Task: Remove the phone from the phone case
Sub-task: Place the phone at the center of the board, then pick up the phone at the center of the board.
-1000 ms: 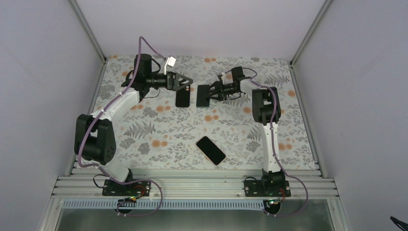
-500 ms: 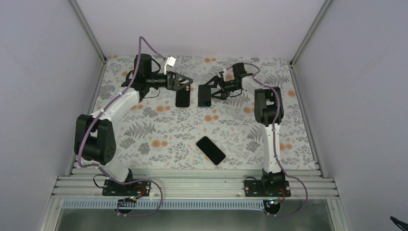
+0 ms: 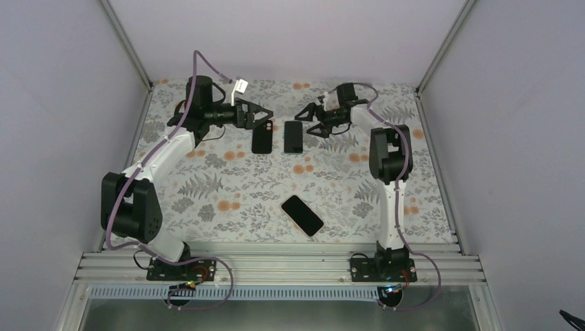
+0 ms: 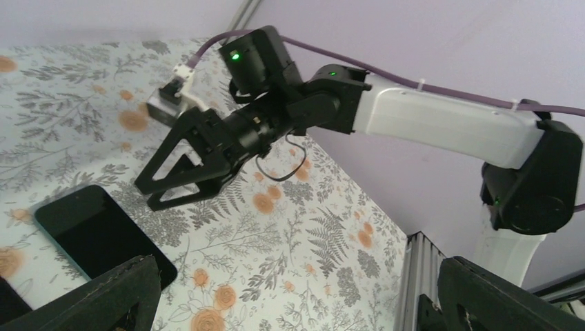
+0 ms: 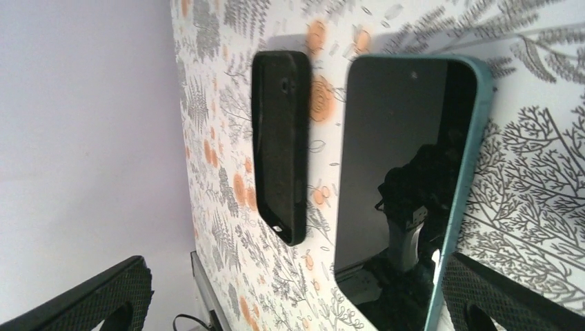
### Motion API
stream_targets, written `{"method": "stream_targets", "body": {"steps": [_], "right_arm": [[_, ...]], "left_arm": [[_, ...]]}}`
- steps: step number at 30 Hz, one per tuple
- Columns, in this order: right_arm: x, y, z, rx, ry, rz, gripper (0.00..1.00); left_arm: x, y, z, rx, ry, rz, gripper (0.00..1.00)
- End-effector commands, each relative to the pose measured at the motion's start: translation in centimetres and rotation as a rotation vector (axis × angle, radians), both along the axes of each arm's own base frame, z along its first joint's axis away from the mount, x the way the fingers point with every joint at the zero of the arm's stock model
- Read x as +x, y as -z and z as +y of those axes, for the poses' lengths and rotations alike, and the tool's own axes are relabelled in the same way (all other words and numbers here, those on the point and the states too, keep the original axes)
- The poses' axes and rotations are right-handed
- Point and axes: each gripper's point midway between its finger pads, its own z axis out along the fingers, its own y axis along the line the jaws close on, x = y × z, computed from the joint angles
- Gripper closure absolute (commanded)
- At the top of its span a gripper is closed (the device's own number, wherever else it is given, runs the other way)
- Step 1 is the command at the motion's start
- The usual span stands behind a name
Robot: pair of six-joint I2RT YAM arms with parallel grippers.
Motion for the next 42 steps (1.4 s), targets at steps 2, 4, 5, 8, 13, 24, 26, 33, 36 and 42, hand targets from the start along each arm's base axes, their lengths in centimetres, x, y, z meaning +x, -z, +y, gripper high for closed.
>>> {"method": "stream_targets", "body": {"steps": [2, 4, 5, 8, 13, 24, 26, 33, 36, 42], "right_arm": [[0.6, -5.2, -1.9, -0.06, 0.026, -0.162, 0.01], [0.4, -6.4, -2.3, -0.092, 0.025, -0.211, 0.01], [0.0, -7.6, -2.5, -0.106, 0.022, -0.244, 0.01], [-1.6, -9.0, -3.3, -0.152, 0.007, -0.31, 0.01], [-5.6, -9.8, -4.5, -0.235, -0.085, -0.374, 0.01], [-12.7, -11.5, -7.7, -0.441, -0.303, -0.569, 0.01], [-14.0, -12.1, -7.9, -0.44, -0.324, -0.597, 0.01], [-15.7, -14.5, -8.9, -0.472, -0.294, -0.713, 0.01], [-15.9, -15.6, -9.5, -0.486, -0.251, -0.747, 0.01], [-15.9, -16.9, -10.3, -0.479, -0.182, -0.751, 0.01]], "left_arm": [[-0.7, -2.0, 1.6, 0.046, -0.049, -0.122, 0.0], [-1.0, -2.3, 2.5, 0.058, -0.077, -0.142, 0.0], [-1.2, -2.6, 3.0, 0.062, -0.088, -0.157, 0.0], [-1.4, -3.2, 4.8, 0.077, -0.14, -0.192, 0.0], [-2.1, -4.6, 8.2, 0.083, -0.231, -0.244, 0.0], [-5.1, -3.1, 9.4, 0.176, -0.163, -0.359, 0.0], [-5.6, -1.4, 8.4, 0.244, -0.068, -0.375, 0.0], [-8.7, 5.2, 2.8, 0.464, 0.31, -0.524, 0.0], [-10.9, 8.1, -0.7, 0.552, 0.53, -0.608, 0.0], [-14.5, 12.8, -5.3, 0.589, 0.851, -0.675, 0.0]]}}
